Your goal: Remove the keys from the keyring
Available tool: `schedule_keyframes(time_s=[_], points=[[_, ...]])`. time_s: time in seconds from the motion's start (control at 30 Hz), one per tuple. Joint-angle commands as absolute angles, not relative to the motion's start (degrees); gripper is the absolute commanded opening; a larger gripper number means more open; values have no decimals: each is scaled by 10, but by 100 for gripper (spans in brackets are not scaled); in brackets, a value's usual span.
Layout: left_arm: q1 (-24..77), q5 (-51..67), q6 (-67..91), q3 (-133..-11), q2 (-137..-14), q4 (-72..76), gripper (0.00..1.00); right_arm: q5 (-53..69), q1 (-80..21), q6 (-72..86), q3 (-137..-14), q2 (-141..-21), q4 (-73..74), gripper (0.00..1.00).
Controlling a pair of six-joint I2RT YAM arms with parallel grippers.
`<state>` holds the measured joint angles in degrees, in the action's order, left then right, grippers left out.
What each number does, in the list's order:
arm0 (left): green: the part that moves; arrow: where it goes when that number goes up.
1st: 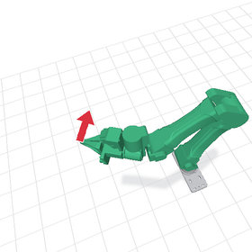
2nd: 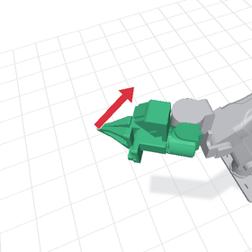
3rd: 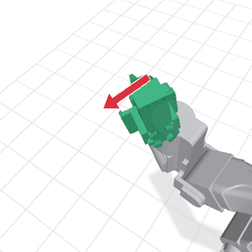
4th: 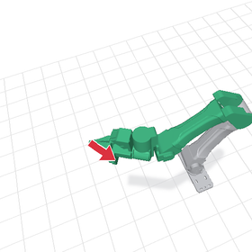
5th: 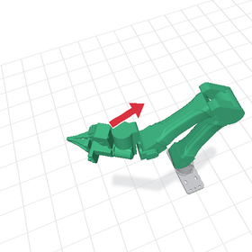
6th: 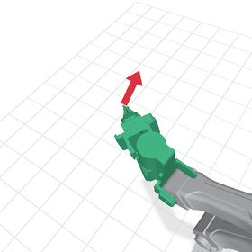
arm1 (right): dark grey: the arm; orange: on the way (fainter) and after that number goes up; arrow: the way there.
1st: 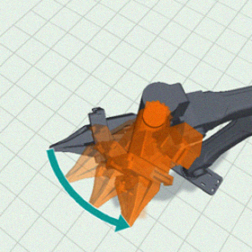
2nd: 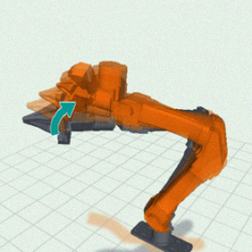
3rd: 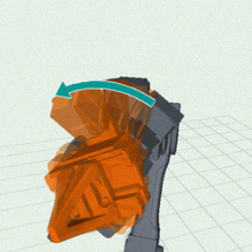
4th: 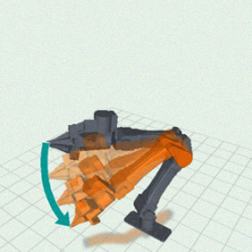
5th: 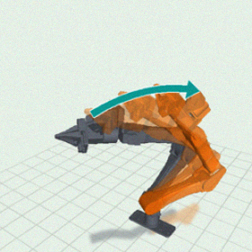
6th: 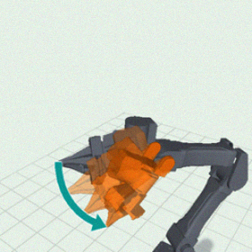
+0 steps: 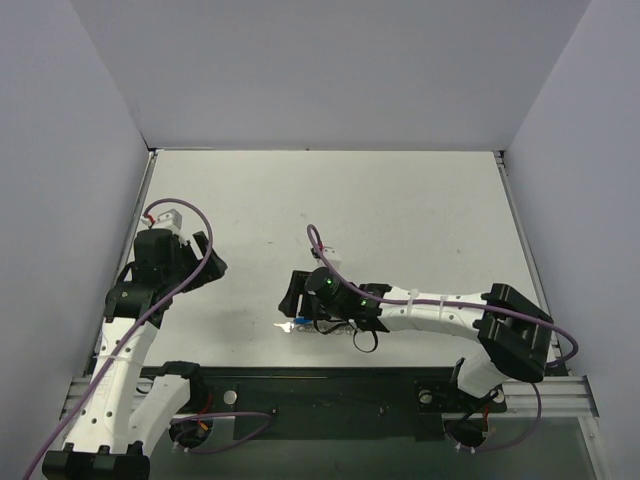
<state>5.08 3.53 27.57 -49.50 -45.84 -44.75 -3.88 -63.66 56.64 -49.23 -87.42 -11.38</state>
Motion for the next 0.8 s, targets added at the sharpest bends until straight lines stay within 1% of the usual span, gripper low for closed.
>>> schedule_keyframes(time_s=[0.0, 0.27, 0.77], points=[[46, 40, 265, -498, -449, -419, 85, -80, -642, 595, -501, -879, -136, 56], [46, 42, 265, -497, -447, -417, 84, -107, -677, 622, -497, -915, -149, 52], [46, 44, 265, -496, -446, -417, 83, -108, -668, 628, -480, -966, -177, 49]])
